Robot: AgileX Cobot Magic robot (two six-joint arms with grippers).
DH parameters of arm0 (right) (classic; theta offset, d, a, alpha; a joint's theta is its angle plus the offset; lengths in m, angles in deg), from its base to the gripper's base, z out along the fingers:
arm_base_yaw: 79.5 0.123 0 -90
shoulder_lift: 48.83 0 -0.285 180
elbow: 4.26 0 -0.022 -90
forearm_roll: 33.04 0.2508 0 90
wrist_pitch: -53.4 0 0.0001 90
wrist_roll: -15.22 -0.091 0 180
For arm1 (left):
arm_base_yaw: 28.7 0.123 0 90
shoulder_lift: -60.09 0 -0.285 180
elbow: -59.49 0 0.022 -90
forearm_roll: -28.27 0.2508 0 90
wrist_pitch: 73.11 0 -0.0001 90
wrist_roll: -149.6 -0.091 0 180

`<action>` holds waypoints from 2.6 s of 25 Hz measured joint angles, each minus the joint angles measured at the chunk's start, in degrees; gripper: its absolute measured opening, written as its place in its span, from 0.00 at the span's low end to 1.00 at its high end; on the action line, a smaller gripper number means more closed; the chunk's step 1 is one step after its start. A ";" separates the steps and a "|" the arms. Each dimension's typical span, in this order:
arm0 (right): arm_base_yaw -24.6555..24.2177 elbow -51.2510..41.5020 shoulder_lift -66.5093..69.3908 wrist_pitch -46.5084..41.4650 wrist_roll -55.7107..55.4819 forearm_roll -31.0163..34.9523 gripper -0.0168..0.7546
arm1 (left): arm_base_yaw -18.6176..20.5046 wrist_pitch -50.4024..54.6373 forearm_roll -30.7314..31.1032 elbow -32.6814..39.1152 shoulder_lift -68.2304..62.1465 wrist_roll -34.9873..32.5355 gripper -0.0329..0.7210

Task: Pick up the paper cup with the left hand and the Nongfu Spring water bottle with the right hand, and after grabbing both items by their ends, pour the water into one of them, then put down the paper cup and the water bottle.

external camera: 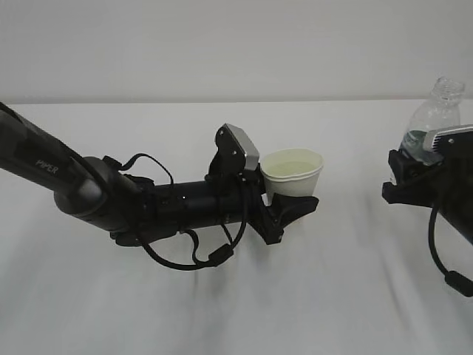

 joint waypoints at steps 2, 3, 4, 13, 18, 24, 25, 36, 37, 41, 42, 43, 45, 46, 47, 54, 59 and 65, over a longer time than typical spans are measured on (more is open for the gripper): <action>0.00 1.89 2.29 0.00 -1.14 0.00 0.55 | 0.24 0.00 0.10 0.00 0.00 -0.04 0.63; 0.00 2.67 3.44 0.00 -1.57 -0.43 0.55 | 0.45 0.00 0.10 0.00 0.00 -0.04 0.63; 0.00 3.44 4.59 0.00 -2.01 -0.67 0.55 | 0.69 0.00 0.20 0.00 0.00 -0.04 0.63; 0.00 10.29 12.76 0.04 -6.52 -1.09 0.55 | 2.45 0.00 0.54 0.00 0.00 -0.04 0.63; 0.00 11.76 14.63 0.04 -6.68 -1.22 0.55 | 2.92 0.00 0.96 0.00 0.00 -0.04 0.62; 0.00 12.39 16.34 0.04 -6.76 -1.25 0.55 | 2.92 0.00 1.39 0.00 0.00 -0.04 0.62; 0.00 12.39 16.34 0.15 -6.76 -1.25 0.55 | 2.92 0.00 1.49 0.00 0.00 -0.04 0.62; 0.00 12.39 16.34 0.13 -6.80 -1.35 0.61 | 2.92 0.00 1.93 0.00 0.00 -0.04 0.62; 0.00 12.39 16.34 0.13 -6.80 -1.35 0.61 | 2.92 0.00 1.93 0.00 0.00 -0.04 0.62; 0.00 12.39 16.34 0.18 -6.80 -1.35 0.67 | 2.92 0.00 2.15 0.00 0.00 -0.04 0.62; 0.00 12.39 16.34 0.42 -6.80 -1.35 0.70 | 2.92 0.00 2.15 0.00 0.00 -0.04 0.62; 0.00 12.39 16.34 0.54 -6.80 -1.35 0.71 | 2.92 0.00 2.15 0.00 0.00 -0.04 0.62; 0.00 12.39 16.34 0.78 -6.80 -1.35 0.74 | 2.92 0.00 2.15 0.00 0.00 -0.04 0.62; 0.00 12.39 16.34 0.89 -6.80 -1.35 0.75 | 2.92 0.00 2.15 0.00 0.00 -0.04 0.62; 0.00 12.27 16.34 0.89 -6.80 -1.35 0.76 | 2.92 0.00 2.15 0.00 0.00 -0.04 0.62; 0.00 11.09 16.07 1.03 -6.90 -2.04 0.76 | 2.92 0.00 2.57 0.00 0.00 -0.04 0.62; 0.00 9.46 13.72 1.15 -6.90 -2.14 0.78 | 2.92 0.00 2.57 0.00 0.00 -0.04 0.62; 0.00 5.28 9.19 1.15 -6.90 -2.14 0.78 | 2.92 0.00 2.57 0.00 0.00 -0.04 0.62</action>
